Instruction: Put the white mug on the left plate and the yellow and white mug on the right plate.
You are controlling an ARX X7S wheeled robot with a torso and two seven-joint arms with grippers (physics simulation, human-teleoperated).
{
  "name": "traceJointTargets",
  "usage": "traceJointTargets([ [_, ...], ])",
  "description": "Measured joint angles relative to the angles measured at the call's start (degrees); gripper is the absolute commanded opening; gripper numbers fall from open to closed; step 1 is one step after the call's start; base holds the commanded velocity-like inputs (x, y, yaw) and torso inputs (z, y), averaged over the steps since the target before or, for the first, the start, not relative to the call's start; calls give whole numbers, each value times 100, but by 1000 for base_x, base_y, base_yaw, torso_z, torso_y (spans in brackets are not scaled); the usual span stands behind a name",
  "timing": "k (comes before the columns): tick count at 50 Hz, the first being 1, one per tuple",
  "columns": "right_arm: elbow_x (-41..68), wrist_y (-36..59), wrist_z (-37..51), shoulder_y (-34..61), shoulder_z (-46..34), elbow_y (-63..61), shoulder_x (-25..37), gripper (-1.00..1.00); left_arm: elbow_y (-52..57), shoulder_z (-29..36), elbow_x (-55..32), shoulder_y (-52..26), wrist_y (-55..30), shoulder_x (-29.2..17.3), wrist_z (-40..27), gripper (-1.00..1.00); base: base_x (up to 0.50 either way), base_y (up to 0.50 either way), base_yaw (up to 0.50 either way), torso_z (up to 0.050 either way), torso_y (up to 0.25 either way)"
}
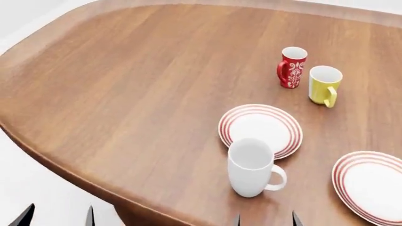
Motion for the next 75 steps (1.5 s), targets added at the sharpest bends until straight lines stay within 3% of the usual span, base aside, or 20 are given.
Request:
traceJointTargets([
  [13, 563, 1319, 9, 280, 389, -1039, 249, 100, 1532, -28, -413, -683, -2077, -214, -43, 100, 11, -517, 0, 0, 0],
  [26, 817, 1813, -89, 672, 553, -1166, 480, 100, 1999, -217, -747, -1072, -2781, -360, -5, 100, 0, -306, 0, 0, 0],
  [39, 1087, 2573, -134, 1378, 627, -1373, 635, 100, 1971, -556, -1079, -1634, -3112, -535, 80, 100, 85, -256, 0, 0, 0],
  [55, 962, 2575, -92, 1628, 462, -1114, 707, 100, 1588, -686, -1067, -1996, -3060, -558, -64, 100, 269, 380, 0, 0, 0],
  [75, 1010, 2527, 38, 1708, 534, -1066, 709, 100, 1494, -646, -1142, -2090, -3041, -610, -70, 100, 192, -83, 0, 0, 0],
])
